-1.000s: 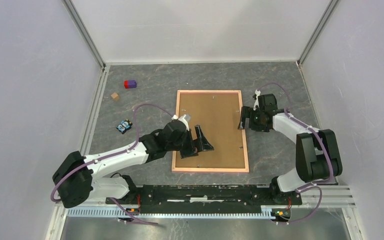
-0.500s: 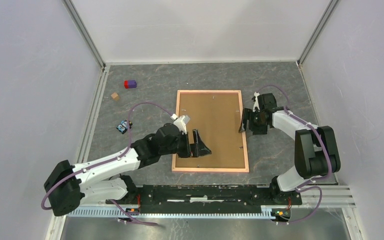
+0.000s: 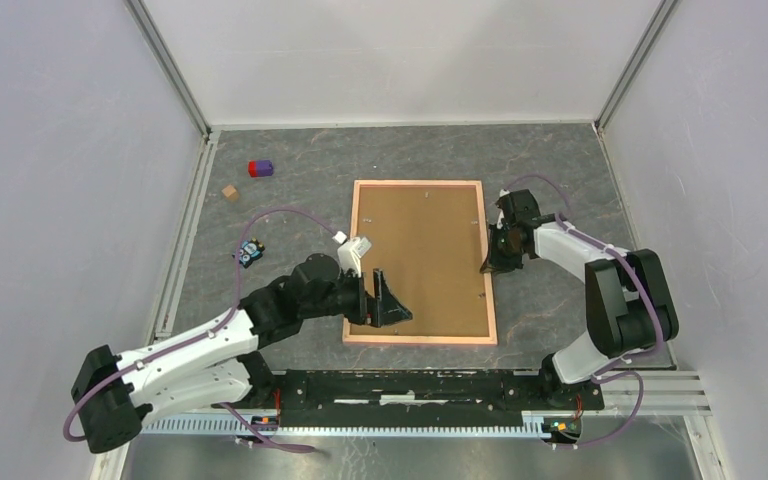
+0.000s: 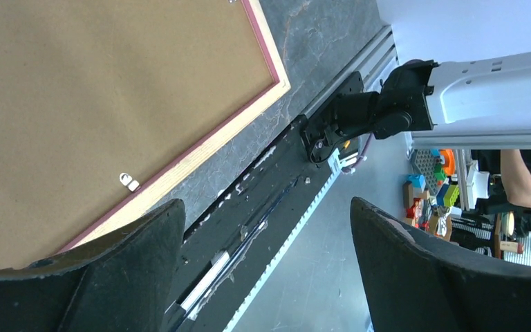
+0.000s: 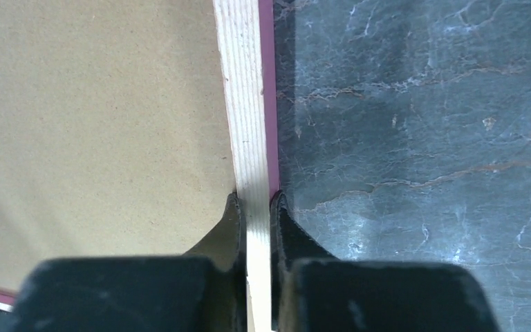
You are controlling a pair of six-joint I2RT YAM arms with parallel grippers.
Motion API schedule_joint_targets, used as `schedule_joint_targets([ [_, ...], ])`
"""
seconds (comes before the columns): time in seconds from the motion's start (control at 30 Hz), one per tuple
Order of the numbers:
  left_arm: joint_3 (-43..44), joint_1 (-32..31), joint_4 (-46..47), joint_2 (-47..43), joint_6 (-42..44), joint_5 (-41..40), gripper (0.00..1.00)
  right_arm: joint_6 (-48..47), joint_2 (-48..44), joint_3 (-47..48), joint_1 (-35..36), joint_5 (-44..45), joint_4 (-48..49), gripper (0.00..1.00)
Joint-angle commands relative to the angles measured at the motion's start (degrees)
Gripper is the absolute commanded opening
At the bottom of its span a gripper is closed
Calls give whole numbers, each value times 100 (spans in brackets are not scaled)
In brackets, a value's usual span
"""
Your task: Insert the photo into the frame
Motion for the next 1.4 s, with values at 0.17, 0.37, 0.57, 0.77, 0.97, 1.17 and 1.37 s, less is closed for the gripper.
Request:
schedule_joint_targets([
  [0.17, -363, -34, -489, -685, -343, 127, 87, 2228, -122, -914, 30, 693, 123, 0],
  [0.37, -422, -36, -778, -138, -1144, -107, 85, 4022, -1136, -2070, 33, 1156, 1013, 0],
  [0.57, -594, -36, -8, 649, -2414, -606, 89, 4936, -1727, -2483, 154, 1050, 1147, 0],
  [0.77, 138, -36, 65, 1914, -2824, -1032, 97, 4855, -2084, -2612, 428, 954, 1299, 0],
  [0.97, 759, -32, 116, 3091, -3394, -1153, 85, 3149, -2534, -2234, 426, 1170, 1405, 35],
  [1.17, 1249, -45, -30, 4035, -3743, -1293, 71, 606, -3390, -1955, 402, 1489, 1458, 76],
  [1.37, 1793, -38, -1017, 4587, -3676, -1847, 47, -680, -3934, -1878, 399, 1686, 1258, 80],
])
